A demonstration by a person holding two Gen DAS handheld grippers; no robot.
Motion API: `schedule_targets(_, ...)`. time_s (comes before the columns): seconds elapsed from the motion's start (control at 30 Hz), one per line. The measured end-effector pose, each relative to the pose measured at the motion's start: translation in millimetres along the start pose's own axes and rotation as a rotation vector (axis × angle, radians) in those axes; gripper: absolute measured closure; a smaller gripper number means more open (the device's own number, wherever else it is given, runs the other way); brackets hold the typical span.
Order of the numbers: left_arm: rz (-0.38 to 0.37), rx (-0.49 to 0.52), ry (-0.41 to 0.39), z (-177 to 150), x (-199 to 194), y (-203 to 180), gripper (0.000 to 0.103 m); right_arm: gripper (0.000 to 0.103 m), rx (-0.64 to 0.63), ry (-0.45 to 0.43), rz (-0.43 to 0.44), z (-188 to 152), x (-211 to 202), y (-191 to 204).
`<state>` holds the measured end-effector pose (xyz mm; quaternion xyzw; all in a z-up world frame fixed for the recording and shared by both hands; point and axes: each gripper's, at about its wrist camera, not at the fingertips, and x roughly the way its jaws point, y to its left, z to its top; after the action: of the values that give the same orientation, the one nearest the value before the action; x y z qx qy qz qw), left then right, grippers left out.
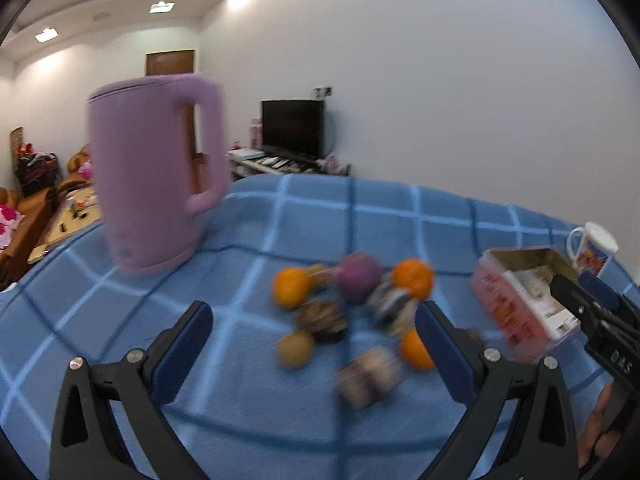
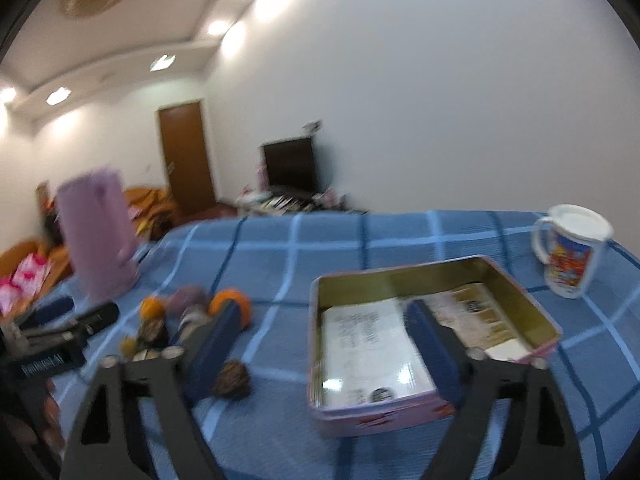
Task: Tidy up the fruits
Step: 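Grasp the dark brown round fruit with right tool while left tool grasps the taro slice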
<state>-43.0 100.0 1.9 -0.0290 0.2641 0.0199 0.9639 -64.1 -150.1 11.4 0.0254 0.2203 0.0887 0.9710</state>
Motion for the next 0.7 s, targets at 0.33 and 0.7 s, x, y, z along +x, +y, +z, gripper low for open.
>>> schedule_targets(0.33, -0.053, 0.106, 0.108, -23, -4, 16, 0.006, 0.037, -0.15, 0.248, 0.186, -9, 43, 43)
schedule_targets(0.7, -0.162, 0.127, 0.188, -23, 15, -8, 0.006, 0.045, -0.284, 0.377, 0.192, -15, 74, 62)
